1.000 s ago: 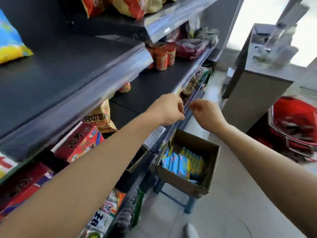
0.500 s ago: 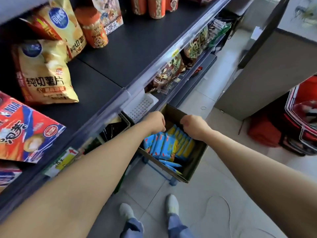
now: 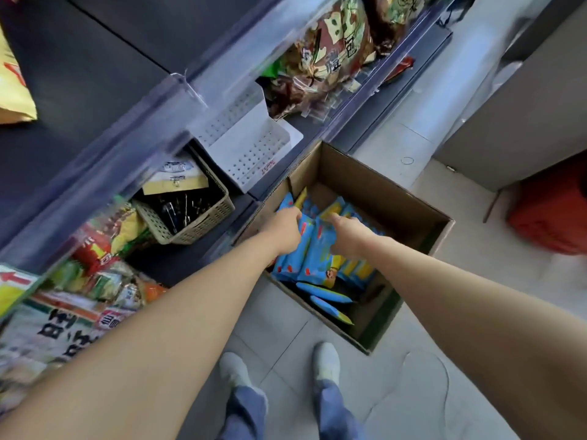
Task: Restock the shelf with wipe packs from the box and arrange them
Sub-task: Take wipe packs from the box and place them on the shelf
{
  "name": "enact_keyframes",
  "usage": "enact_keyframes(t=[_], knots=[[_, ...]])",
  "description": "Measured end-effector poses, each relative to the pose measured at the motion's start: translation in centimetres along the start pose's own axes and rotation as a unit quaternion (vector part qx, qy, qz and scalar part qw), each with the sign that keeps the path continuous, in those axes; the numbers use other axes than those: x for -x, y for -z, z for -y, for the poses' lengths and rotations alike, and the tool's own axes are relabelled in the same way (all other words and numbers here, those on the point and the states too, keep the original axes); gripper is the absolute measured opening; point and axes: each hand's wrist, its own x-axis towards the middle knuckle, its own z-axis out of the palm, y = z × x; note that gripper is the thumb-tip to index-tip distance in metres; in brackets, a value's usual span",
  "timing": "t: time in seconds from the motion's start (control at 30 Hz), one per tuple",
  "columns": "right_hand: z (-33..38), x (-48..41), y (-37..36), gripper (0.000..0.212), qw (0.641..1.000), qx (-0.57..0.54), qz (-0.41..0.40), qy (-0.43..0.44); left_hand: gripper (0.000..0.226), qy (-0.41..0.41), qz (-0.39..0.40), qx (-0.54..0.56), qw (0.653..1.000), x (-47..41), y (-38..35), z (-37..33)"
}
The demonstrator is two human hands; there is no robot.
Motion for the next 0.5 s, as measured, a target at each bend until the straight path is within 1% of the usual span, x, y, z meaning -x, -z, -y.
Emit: enact_keyframes(t=[0.1, 0.17, 0.3, 0.37, 0.43, 0.47, 0.5], knots=[[-0.7, -1.1, -1.3, 0.085, 1.0, -0.015, 0.006, 0.003, 0.05, -0.017, 0.012, -0.028, 0.999, -1.2, -1.4, 0.2], [-1.4, -1.4, -1.7, 0.092, 1.0, -0.018, -0.008, 0.009, 0.054, -0.017, 0.002, -0.049, 0.999, -1.6, -2.0, 0.0], [-2.7, -1.8, -2.0, 0.101, 0.999, -0.036, 0.003, 0.002, 0.049, 0.006, -0.044, -0.065, 0.997, -2.4, -2.9, -0.8], [-2.8, -2.0, -2.1, 0.097, 1.0, -0.023, -0.013, -0.002, 0.047, 0.027, -0.066, -0.059, 0.996, -2.6, -3.2, -1.2], [-3.2, -2.0, -2.1, 0.09, 0.999, -0.021, -0.026, -0.006, 0.043, 0.046, -0.071, -0.057, 0.995, -3.0, -3.4, -1.7], [-3.2, -1.8, -1.8, 0.085, 1.0, -0.022, -0.02, -0.003, 0.033, 0.05, -0.062, -0.055, 0.995, -3.1, -3.5, -1.7], [-3.4, -1.5, -1.4, 0.079, 1.0, -0.022, -0.013, 0.002, 0.018, 0.05, -0.05, -0.055, 0.996, -3.1, -3.5, -1.6]])
